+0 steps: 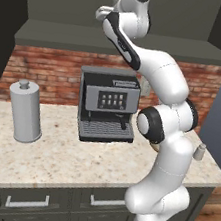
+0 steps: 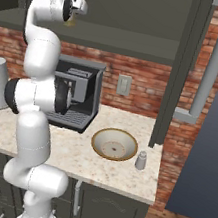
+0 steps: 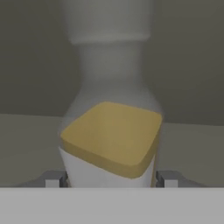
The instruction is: Retrieve the bottle and the shaker from the cabinet and place them next to the mixing bowl on the counter. Then add garlic from the fridge to the mixing bowl.
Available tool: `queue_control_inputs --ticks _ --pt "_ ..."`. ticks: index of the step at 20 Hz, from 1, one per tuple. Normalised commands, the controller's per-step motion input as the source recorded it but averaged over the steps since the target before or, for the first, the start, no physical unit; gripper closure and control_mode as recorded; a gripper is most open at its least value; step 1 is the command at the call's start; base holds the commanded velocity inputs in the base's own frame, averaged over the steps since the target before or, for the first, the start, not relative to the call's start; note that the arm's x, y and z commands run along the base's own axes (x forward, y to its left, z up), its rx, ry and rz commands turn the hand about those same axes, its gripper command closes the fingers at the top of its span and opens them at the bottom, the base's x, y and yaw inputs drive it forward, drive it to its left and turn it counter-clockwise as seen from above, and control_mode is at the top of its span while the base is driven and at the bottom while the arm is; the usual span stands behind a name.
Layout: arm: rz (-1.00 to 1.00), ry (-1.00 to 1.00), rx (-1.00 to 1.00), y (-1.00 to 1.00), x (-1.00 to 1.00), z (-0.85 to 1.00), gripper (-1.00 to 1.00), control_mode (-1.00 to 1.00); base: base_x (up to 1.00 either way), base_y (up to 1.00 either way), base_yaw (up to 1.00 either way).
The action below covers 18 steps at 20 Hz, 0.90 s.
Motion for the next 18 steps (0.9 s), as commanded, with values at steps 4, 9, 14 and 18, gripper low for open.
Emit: queue_control_inputs --ticks 4,9,14,18 --pt "0.00 0.00 0.00 0.00 0.00 0.00 1.00 -1.00 0.00 0.00 0.00" --pt "0.00 0.00 0.00 0.00 0.00 0.00 1.00 -1.00 0.00 0.00 0.00" --pt "0.00 0.00 0.00 -0.03 -0.37 0.00 1.00 -1.00 0.00 0.00 0.00" --pt "0.00 -0.02 0.01 -0.12 -0.80 0.00 1.00 -1.00 0.00 0.00 0.00"
